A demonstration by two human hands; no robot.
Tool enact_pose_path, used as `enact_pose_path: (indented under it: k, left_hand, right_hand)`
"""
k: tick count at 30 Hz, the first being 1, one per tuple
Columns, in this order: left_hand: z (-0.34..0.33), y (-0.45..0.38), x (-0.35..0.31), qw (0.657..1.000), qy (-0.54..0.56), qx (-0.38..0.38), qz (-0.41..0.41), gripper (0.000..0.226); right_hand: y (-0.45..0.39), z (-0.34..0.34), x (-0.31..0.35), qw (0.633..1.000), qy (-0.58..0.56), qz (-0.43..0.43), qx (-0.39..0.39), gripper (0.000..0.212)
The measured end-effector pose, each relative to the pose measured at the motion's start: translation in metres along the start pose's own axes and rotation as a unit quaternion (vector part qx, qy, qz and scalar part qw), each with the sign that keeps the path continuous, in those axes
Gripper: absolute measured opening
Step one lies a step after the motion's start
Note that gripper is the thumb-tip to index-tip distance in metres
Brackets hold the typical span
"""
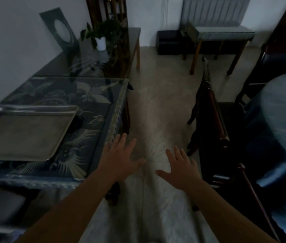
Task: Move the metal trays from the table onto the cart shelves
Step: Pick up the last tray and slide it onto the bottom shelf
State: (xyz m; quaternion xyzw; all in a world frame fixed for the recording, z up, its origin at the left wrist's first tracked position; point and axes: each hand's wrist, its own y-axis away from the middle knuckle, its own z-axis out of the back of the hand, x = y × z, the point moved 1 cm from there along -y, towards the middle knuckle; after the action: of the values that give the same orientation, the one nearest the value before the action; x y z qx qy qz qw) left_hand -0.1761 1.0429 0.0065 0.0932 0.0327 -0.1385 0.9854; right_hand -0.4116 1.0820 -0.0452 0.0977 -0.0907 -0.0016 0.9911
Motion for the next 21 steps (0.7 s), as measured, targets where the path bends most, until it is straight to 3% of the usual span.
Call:
enact_pose_path:
  k: [9, 21]
  left_hand:
    - [-0.009, -0.117, -0.006, 1.000, 0.017, 0.020, -0.003, 0.113]
    - [0.015, -0.326, 0.079, 1.000, 0.010, 0.015, 0.019, 0.110]
  right_hand:
    - [-0.106, 0.021, -0.043, 0.999, 0.007, -0.001, 0.039, 0.098]
    - [-0.332, 0.052, -0.025, 0.998, 0.040, 0.002, 0.057, 0.095]
